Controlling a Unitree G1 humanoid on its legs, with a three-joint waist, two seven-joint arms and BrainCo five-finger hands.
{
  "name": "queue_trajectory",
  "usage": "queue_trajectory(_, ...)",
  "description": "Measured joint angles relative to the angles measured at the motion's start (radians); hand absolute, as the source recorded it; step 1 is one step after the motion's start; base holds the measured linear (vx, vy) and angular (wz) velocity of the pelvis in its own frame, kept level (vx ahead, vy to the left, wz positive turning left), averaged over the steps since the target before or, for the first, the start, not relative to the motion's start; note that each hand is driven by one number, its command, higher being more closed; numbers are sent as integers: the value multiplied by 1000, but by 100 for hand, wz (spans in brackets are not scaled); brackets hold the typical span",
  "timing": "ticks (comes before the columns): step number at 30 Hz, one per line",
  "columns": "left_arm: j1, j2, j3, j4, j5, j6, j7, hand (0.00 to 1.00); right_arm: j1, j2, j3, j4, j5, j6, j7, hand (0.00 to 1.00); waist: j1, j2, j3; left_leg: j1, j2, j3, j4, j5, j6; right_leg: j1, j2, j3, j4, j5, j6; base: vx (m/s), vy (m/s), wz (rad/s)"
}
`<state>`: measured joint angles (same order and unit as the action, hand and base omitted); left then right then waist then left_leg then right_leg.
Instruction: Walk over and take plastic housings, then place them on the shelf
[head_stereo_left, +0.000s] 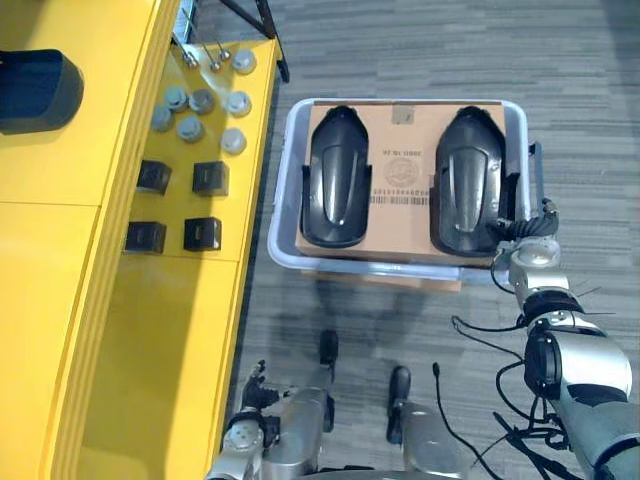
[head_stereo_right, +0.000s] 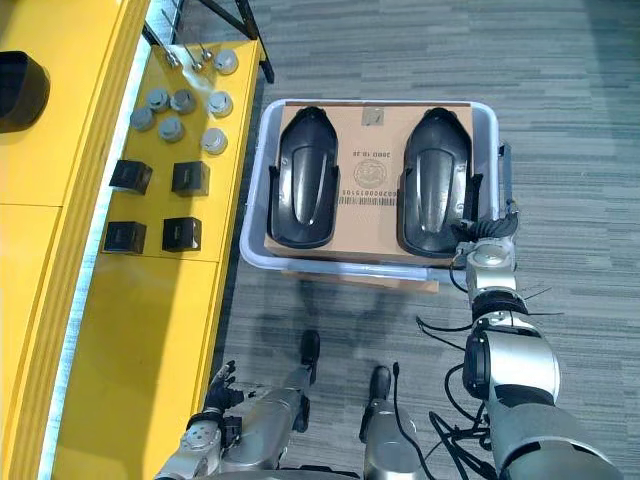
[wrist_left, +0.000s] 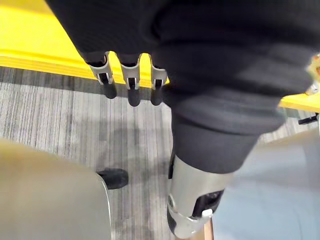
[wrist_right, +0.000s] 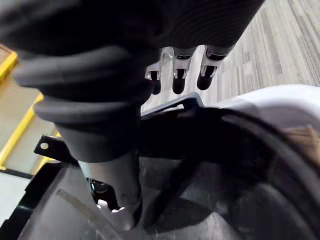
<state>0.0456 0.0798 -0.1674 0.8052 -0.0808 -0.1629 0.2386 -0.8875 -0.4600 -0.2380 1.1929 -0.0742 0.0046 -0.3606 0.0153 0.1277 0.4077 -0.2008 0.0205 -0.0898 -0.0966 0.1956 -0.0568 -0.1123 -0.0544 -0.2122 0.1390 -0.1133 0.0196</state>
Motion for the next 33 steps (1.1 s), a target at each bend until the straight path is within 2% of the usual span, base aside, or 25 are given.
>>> queue_trajectory(7, -6, 1, -17, 0, -14, 0, 2, 0, -1, 1, 7, -4, 27, -21, 16, 100, 1, -2, 2, 0, 1, 12, 0, 0, 0, -14, 2, 23, 7, 7, -1, -32, 7, -9)
queue_trajectory(11, -10, 1, -17, -1, -16, 0, 2, 0, 20, 2, 13, -45, 25, -18, 13, 100, 2, -2, 4, 3, 7, 12, -1, 0, 0, -13, 1, 25, 10, 11, 1, -28, 4, -2)
queue_trajectory(13, -10, 1, -17, 0, -16, 1, 2, 0, 53, 10, 21, -103, 25, -17, 12, 100, 2, -3, 4, 6, 10, 11, -1, 0, 0, -12, -1, 25, 14, 11, 1, 0, 0, 0)
queue_trajectory(20, -7, -1, -16, -10, -12, 7, -1, 0, 309, 68, 22, -494, 21, -19, -20, 100, -6, -12, -3, 44, 14, 11, -1, -1, -1, 23, 1, 26, 16, 11, 2, -20, -6, -1)
queue_trajectory(24, 13, 0, -4, -39, 6, 18, -7, 0, 451, 102, 10, -678, -21, -19, -55, 100, -15, -36, -54, 46, 14, 12, -1, -1, -1, 24, 0, 28, 18, 11, 3, -19, -2, -1)
queue_trajectory(27, 50, 2, 18, -151, 15, 24, -16, 0, 542, 140, 10, -824, -70, -26, -61, 100, -25, -55, -104, 68, 12, 11, 0, -2, -1, 48, -2, 28, 15, 8, 8, -6, -4, 1)
queue_trajectory(33, 126, 3, 8, -467, 14, 18, -14, 0, 638, 183, 12, -1008, -188, -46, -97, 100, -26, -54, -211, 79, 18, 6, -6, -35, 7, 56, 4, 31, 11, -1, 16, -39, -6, -2)
